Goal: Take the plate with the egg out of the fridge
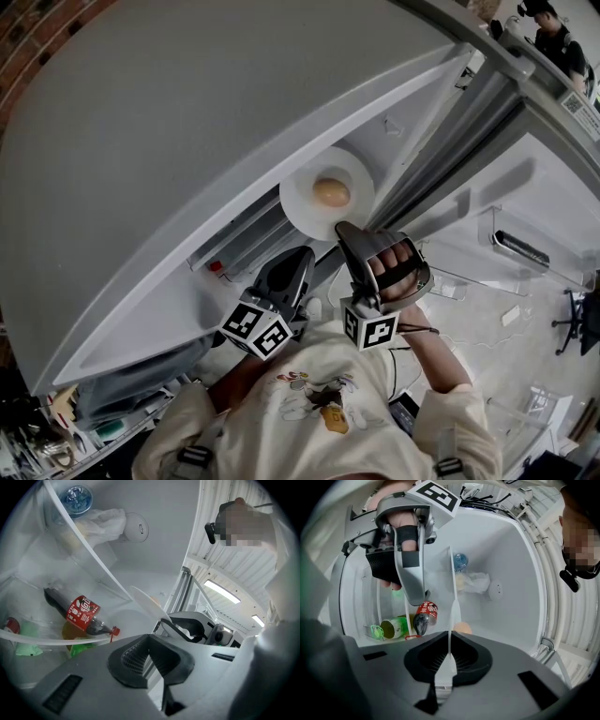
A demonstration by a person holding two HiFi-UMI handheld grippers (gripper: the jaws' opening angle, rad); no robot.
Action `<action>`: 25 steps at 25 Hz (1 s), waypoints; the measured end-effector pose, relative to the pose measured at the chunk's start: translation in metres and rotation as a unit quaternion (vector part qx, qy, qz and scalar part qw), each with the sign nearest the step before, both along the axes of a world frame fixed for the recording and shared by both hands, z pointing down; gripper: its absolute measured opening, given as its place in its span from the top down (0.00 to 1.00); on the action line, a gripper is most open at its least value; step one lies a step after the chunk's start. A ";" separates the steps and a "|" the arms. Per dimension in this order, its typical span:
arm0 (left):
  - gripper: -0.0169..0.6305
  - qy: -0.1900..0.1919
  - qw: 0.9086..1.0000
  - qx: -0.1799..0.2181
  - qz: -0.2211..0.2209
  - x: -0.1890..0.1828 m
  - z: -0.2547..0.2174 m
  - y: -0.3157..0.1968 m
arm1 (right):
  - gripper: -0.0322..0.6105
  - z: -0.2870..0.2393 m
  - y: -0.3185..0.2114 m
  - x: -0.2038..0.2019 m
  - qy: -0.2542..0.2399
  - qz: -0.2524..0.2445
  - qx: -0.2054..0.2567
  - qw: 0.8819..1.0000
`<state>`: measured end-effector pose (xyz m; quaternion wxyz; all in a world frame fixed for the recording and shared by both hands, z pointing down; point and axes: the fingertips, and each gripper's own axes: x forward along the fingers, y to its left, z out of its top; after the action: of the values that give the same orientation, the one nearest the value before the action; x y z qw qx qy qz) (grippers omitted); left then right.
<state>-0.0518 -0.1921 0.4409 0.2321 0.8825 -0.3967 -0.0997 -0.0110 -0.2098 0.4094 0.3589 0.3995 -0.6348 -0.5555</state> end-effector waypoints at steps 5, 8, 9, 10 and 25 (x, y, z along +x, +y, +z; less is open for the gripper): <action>0.96 -0.001 1.000 0.001 0.000 -0.001 0.000 0.000 | 0.92 0.003 0.005 0.005 -0.002 0.005 -0.002 1.000; 0.96 -0.002 1.000 0.001 -0.001 -0.001 0.000 0.000 | 0.92 0.005 0.008 0.008 -0.004 0.008 -0.006 1.000; 0.96 -0.002 1.000 0.001 -0.002 -0.002 0.000 0.000 | 0.92 0.005 0.009 0.009 -0.004 0.009 -0.007 1.000; 0.96 -0.001 1.000 0.000 -0.002 -0.002 0.000 0.000 | 0.92 0.006 0.011 0.009 -0.005 0.010 -0.009 1.000; 0.96 -0.004 1.000 -0.005 -0.005 -0.005 0.004 -0.005 | 0.92 0.023 0.030 0.037 -0.022 0.045 -0.028 0.998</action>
<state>-0.0564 -0.1973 0.4453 0.2346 0.8798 -0.4023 -0.0949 0.0256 -0.1794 0.4326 0.3809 0.4297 -0.6392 -0.5116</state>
